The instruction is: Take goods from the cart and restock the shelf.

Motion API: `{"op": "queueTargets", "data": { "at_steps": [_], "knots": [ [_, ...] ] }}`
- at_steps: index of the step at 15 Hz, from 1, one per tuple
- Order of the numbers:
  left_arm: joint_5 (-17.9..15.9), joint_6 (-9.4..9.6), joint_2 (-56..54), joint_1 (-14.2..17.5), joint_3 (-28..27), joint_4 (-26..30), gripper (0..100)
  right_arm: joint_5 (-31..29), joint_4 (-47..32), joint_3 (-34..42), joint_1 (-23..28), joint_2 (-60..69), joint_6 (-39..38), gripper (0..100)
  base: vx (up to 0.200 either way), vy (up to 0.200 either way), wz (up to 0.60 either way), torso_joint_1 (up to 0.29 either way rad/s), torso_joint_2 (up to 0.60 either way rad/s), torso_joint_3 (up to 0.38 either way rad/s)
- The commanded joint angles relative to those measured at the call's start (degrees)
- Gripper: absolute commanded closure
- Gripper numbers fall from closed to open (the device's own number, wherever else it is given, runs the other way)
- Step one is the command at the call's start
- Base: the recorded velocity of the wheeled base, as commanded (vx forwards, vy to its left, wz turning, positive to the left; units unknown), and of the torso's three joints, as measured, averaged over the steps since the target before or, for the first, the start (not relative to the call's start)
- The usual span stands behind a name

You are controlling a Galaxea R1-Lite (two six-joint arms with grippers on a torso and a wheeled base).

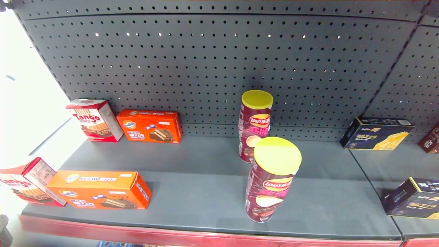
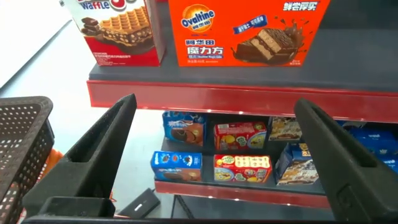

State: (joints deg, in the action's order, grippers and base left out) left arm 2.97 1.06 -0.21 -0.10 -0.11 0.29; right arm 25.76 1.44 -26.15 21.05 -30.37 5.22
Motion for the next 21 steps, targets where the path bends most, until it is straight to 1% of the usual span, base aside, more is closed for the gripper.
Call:
{"op": "queueTargets", "data": {
  "at_steps": [1, 2, 3, 4, 5, 6, 11, 16, 18, 21],
  "knots": [
    [0.0, -0.09, 0.2, 0.0, 0.0, 0.0, 0, -2.2, 0.2, -4.4, -17.1, -16.5, 1.1, 0, 0.000, 0.000, 0.00, 0.000, 0.00, 0.000],
    [0.0, -0.18, 0.2, 0.0, 0.0, 0.0, 0, -5.8, 0.4, -5.0, -23.1, -19.3, 1.1, 0, 0.000, 0.000, 0.00, 0.000, 0.00, 0.000],
    [0.1, -0.27, 0.2, 0.0, 0.0, 0.0, 0, -8.7, 1.1, -5.2, -27.8, -21.9, 1.1, 0, 0.000, 0.000, 0.00, 0.000, 0.00, 0.000],
    [0.0, -0.27, 0.2, 0.0, 0.0, 0.0, 0, -9.4, 1.8, -5.3, -29.3, -23.1, 1.1, 0, 0.000, 0.000, 0.00, 0.000, 0.00, 0.000],
    [-0.1, -0.27, 0.2, 0.0, 0.0, 0.0, 0, -9.6, 4.5, -5.0, -31.7, -26.9, 1.1, 0, 0.000, 0.000, 0.00, 0.000, 0.00, 0.000],
    [-0.1, -0.27, 0.2, 0.0, 0.0, 0.0, 0, -9.4, 5.4, -5.0, -32.0, -28.8, 1.5, 0, 0.000, 0.000, 0.00, 0.000, 0.00, 0.000],
    [-0.2, -0.36, 0.2, 0.0, 0.0, 0.0, 0, -9.9, 8.1, -5.3, -39.8, -34.6, 2.3, 0, 0.000, 0.000, 0.00, 0.000, 0.00, 0.000],
    [-0.1, -0.27, 0.2, 0.0, 0.0, 0.0, 0, -11.5, 10.5, -8.5, -46.3, -42.9, 2.3, 0, 0.000, 0.000, 0.00, 0.000, 0.00, 0.000],
    [-0.1, -0.27, 0.2, 0.0, 0.0, 0.0, 0, -12.5, 10.5, -10.5, -47.7, -45.7, 2.3, 0, 0.000, 0.000, 0.00, 0.000, 0.00, 0.000],
    [0.0, -0.27, 0.2, 0.0, 0.0, 0.0, 0, -12.8, 10.6, -11.6, -48.3, -48.6, 3.0, 0, 0.000, 0.000, 0.00, 0.000, 0.00, 0.000]
  ]
}}
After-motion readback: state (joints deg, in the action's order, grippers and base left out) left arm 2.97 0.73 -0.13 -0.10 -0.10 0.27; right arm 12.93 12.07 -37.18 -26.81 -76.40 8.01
